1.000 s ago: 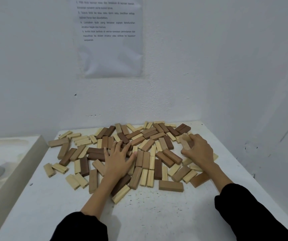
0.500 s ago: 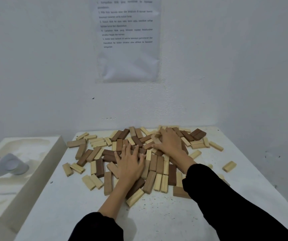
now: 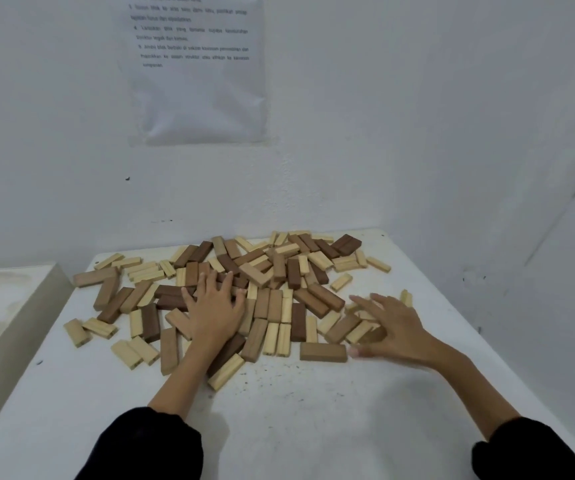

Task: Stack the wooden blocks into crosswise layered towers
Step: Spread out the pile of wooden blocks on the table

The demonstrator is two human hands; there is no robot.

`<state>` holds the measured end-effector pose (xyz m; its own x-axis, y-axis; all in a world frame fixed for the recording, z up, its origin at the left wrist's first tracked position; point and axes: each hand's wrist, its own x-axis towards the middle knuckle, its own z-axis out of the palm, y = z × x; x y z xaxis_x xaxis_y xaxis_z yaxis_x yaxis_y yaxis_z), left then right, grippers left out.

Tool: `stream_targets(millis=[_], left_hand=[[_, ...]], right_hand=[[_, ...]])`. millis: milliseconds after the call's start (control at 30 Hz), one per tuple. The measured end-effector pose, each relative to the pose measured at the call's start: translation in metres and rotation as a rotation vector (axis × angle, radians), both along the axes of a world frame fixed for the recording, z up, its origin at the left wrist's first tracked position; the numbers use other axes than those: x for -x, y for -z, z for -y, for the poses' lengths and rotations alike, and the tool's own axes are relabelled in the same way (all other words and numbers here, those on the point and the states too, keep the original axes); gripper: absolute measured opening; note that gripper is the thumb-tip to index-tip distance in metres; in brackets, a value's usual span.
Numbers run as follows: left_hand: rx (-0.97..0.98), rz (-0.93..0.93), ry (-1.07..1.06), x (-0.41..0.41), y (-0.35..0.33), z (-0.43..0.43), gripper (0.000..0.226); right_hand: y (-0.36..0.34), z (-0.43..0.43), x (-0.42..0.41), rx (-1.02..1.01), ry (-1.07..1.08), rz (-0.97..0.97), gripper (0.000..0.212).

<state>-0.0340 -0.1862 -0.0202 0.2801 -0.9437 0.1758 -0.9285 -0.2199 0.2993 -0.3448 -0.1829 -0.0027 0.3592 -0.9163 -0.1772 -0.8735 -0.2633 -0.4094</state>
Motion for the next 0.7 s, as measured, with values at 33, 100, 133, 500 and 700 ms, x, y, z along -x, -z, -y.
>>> stream_targets(millis=[33,100,133,500,700], left_hand=[[0.0,0.001,0.001,0.0,0.0,0.0,0.05],[-0.001,-0.002,0.005,-0.001,0.0,-0.001,0.05],[-0.004,-0.001,0.005,-0.001,-0.001,-0.001,0.05],[0.024,-0.051,0.026,-0.006,0.001,0.002,0.047],[0.187,-0.097,0.377,0.024,-0.017,-0.023,0.081]], right_hand=[[0.004,-0.008,0.002,-0.003,-0.047,-0.033,0.11],[0.011,-0.019,-0.001,0.01,-0.101,-0.067,0.111],[0.015,-0.021,-0.004,0.039,-0.1,-0.067,0.111],[0.025,0.0,-0.029,0.409,0.031,0.129,0.11],[0.024,0.002,-0.031,0.432,0.034,0.157,0.099]])
